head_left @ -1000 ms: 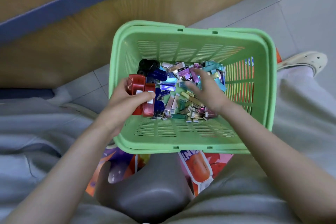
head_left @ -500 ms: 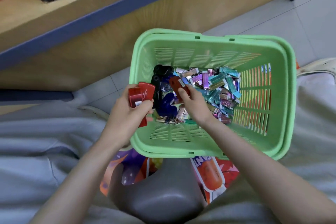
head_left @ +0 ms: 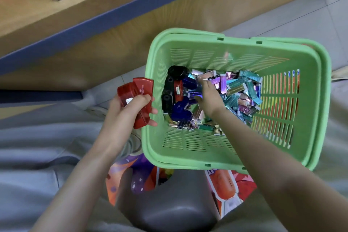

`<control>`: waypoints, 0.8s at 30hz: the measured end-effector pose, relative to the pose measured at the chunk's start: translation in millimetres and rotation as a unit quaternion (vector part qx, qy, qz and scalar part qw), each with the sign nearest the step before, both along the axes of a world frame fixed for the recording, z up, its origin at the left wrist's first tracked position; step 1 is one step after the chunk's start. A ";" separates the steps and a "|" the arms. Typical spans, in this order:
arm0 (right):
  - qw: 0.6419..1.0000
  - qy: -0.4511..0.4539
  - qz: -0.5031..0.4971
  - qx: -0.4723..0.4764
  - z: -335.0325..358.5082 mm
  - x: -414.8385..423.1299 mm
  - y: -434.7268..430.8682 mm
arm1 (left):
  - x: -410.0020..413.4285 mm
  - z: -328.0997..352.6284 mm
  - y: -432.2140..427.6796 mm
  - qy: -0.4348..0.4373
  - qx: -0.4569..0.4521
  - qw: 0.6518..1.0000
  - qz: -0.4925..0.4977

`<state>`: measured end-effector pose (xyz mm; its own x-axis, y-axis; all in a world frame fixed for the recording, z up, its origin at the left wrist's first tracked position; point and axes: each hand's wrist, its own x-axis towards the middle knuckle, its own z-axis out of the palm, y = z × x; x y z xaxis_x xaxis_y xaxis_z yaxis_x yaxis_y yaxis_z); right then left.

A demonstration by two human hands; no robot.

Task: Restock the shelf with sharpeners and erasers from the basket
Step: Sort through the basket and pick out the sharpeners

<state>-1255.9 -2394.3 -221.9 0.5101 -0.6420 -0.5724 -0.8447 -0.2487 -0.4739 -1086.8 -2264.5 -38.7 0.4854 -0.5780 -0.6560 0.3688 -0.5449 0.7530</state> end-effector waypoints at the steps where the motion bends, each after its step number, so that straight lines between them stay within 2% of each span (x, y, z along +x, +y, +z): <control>1: 0.999 0.014 0.048 0.003 -3.0 -0.8 -8.1 | -1.2 -0.8 -0.6 0.004 -0.001 1.000 -0.003; 4: 0.977 0.072 0.198 -0.016 -11.9 4.3 -24.5 | -6.2 0.2 -3.4 0.021 -0.006 1.000 0.003; 6: 0.965 0.110 0.234 -0.038 -14.6 7.3 -27.6 | -10.3 1.4 -5.8 0.027 -0.006 1.000 0.002; 11: 0.983 0.132 0.129 0.022 -20.3 -4.0 -16.8 | -16.1 3.2 -10.7 0.039 -0.005 0.999 -0.011; 15: 0.981 0.131 0.029 0.140 -21.6 -19.2 6.3 | -20.3 0.0 -13.8 0.047 -0.005 0.999 -0.016; 17: 0.976 0.125 0.024 0.177 -20.0 -18.7 16.1 | -21.6 -2.5 -14.2 0.051 -0.001 0.999 -0.018; 21: 0.974 0.108 0.012 0.199 -12.7 -22.3 16.4 | -24.0 -7.3 -15.7 0.047 0.012 0.998 -0.037; 24: 0.986 0.089 0.051 0.128 2.1 -36.2 -1.7 | -28.7 -12.0 -18.8 0.052 0.022 0.997 -0.053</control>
